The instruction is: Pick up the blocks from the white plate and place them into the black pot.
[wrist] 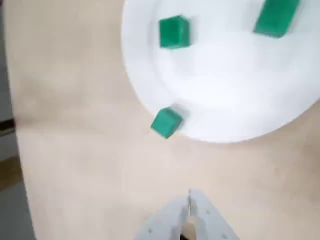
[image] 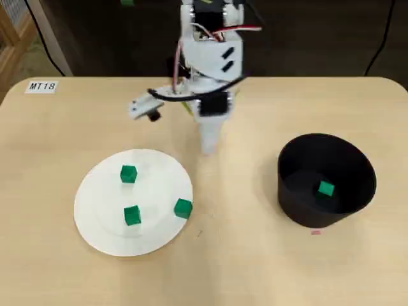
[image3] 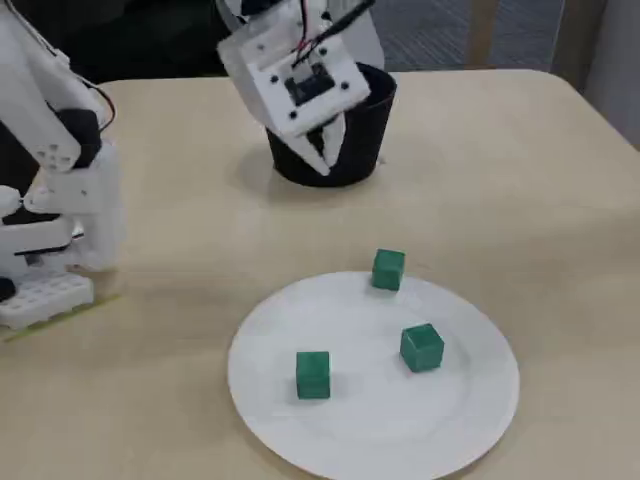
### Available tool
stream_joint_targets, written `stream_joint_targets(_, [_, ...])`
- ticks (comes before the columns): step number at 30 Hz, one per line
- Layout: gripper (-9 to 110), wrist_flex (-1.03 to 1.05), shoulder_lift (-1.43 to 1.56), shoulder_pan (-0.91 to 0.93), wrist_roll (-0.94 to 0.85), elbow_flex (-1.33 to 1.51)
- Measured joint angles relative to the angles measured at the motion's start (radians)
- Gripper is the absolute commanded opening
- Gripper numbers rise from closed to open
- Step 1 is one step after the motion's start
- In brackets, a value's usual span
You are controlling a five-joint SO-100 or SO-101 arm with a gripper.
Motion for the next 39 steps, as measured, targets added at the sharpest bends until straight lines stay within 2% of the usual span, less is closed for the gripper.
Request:
stream_joint_targets(5, [-2,0.141,-0.132,0.118,-0.023,-0.153])
stream_joint_targets(16, [-2,0.212,-0.290,0.288,-0.054,-0.179])
stream_joint_targets(27, [-2,-0.199,-0.225,0.348,-0.061,0.137])
stream_joint_targets(32, [-2,-0.322,-0.255,0.348,-0.083,0.178])
stream_joint_targets(39, [19,-0.331,-0.287,0.419,-0.120,0.178])
